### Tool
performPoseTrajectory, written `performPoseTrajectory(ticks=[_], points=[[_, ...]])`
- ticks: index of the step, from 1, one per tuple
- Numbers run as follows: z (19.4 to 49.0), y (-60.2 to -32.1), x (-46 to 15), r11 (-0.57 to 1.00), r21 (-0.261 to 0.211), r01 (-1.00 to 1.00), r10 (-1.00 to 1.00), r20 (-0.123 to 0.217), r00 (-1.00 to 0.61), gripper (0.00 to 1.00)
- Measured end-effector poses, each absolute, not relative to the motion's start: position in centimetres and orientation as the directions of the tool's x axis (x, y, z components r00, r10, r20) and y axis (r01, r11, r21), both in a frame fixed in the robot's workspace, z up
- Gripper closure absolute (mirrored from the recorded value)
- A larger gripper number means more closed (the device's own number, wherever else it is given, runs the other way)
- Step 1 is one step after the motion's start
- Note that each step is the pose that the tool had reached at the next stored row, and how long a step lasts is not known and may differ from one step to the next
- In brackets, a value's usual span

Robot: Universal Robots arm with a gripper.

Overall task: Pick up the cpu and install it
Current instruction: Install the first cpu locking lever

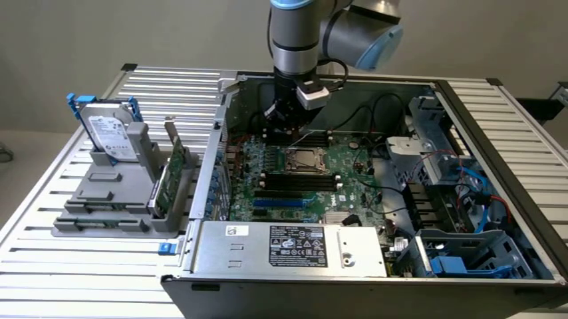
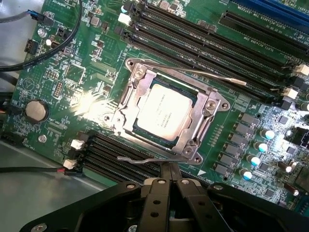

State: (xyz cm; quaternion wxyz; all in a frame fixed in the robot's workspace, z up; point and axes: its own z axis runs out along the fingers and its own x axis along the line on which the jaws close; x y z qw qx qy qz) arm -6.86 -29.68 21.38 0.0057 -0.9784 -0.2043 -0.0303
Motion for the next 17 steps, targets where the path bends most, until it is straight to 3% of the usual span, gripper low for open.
performPoseTrajectory(ticks=[17], points=[[21.09,-29.72,-6.43,-0.885,0.026,0.465,0.466,0.049,0.883,0.89]])
